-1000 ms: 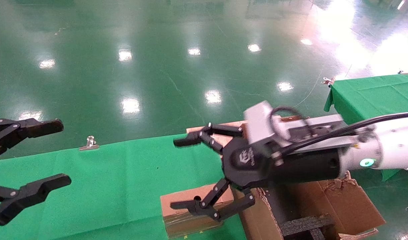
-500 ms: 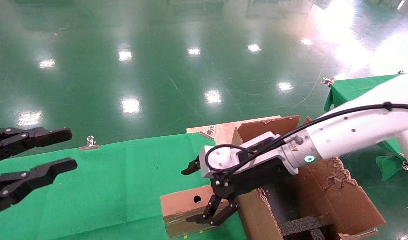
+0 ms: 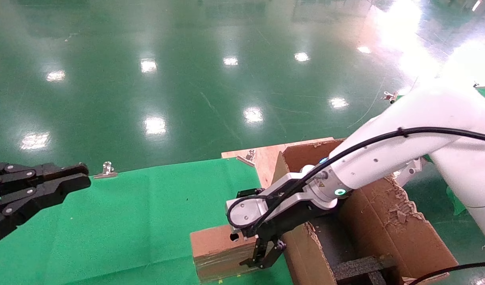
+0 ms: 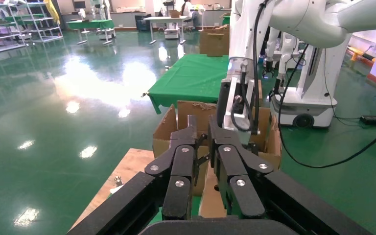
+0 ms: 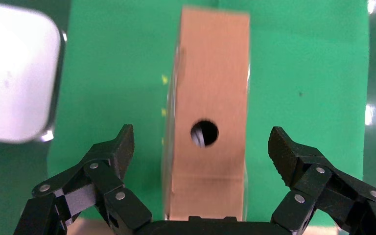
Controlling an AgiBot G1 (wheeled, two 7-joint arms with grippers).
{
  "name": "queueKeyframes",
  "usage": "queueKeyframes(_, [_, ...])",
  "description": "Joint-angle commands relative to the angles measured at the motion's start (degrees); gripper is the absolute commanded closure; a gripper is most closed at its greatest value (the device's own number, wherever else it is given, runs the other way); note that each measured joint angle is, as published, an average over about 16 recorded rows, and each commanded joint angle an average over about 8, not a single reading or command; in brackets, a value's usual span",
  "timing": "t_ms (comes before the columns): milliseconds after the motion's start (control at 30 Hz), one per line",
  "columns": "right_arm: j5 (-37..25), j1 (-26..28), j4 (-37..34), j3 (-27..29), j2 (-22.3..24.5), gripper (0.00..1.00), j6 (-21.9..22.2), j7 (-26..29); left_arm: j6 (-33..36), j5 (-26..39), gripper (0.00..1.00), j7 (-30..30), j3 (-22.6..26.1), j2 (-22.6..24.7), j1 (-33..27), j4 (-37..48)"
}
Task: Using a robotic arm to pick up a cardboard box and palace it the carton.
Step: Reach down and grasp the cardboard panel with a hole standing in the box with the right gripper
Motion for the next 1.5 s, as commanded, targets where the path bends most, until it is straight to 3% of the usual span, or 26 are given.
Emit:
queueKeyframes(33, [-1.89,0.77,0.35,-1.45,-0.63,0.00,0.00,0.06,0.00,0.00,1.00,0.00,0.00,0.00,0.00,0.00])
queueKeyframes(167, [-2.73,1.43,0.25,-2.78,-1.08,0.00,0.30,0.04,0.00,0.00,1.00,0.00,0.00,0.00,0.00,0.00])
queueKeyframes(233, [-2.90,1.62,0.20,-3.23,-1.18,0.17,0.45,-0.02,0.00,0.00,1.00,0.00,0.00,0.00,0.00,0.00])
queueKeyframes(267, [-3.00,1.70,0.18,-3.44,-1.22,0.30,0.52,-0.07,0.00,0.00,0.94,0.00,0.00,0.00,0.00,0.00])
queueKeyframes(433, [-3.32,1.97,0.04,-4.15,-1.32,0.92,0.88,-0.30,0.00,0.00,0.32,0.00,0.00,0.00,0.00,0.00])
queueKeyframes(500, [-3.45,2.05,0.00,-4.33,-1.34,1.00,1.00,-0.38,-0.01,0.00,0.07,0.00,0.00,0.00,0.01,0.01])
queueKeyframes(533, [-3.49,2.09,-0.01,-4.39,-1.34,1.00,1.05,-0.41,-0.01,0.00,0.00,0.00,0.00,0.00,0.01,0.01])
queueKeyframes(1500, [-3.30,1.99,-0.01,-4.20,-1.26,1.00,1.00,-0.42,-0.02,-0.02,0.00,0.00,0.00,-0.01,0.01,0.02])
